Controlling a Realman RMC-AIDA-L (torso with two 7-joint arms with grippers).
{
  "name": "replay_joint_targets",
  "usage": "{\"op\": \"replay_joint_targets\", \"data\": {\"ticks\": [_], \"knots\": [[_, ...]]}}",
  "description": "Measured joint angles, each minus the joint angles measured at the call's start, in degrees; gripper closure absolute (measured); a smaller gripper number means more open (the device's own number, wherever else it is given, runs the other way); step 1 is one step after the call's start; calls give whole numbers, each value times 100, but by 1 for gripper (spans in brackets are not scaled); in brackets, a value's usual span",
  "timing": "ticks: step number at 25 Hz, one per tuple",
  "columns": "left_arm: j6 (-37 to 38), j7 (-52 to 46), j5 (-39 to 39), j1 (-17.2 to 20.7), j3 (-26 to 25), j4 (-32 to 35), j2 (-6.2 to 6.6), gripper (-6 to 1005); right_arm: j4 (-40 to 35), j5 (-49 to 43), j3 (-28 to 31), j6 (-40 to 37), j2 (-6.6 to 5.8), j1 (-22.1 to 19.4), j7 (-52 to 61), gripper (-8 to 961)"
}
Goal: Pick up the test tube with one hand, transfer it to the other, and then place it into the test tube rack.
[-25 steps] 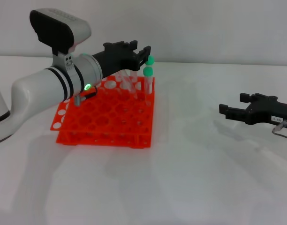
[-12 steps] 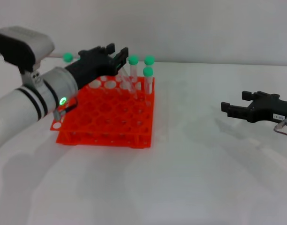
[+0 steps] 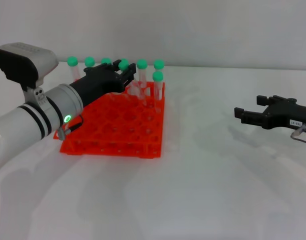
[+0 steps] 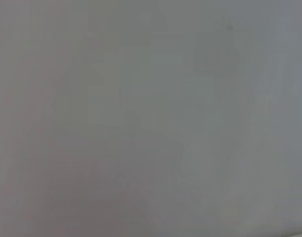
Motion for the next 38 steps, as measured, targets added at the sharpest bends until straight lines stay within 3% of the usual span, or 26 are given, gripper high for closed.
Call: {"op": "replay_joint_targets", "data": {"ticks": [6,16,25,27,31,34,37,38], "knots": [[-28,3,-8,-56,1,-48,6,540,0,-3,8,-3,0,1,0,96],[-52,6,11,-535,26,-505,21,535,0,-3,9,-2,0,-26,0,96],[50,96,-3,-532,42,-366,13,530,0,-3,19,-1,-11,-39,0,96],[225,231,-12,-368,37,-209,9,529,0,-5,65,4,-14,-51,-6,96],[914,729,-305,481,-7,439,14,527,-7,-12,232,19,-17,-99,-69,96],[1579,1512,-1108,1175,-9,627,9,526,-9,-14,443,47,-17,-171,-176,96],[2350,2339,-2250,1767,-9,379,16,524,-47,34,819,170,-13,-347,-476,96],[2567,2576,-2636,1922,-10,194,26,453,-47,87,989,267,-7,-423,-649,96]]}}
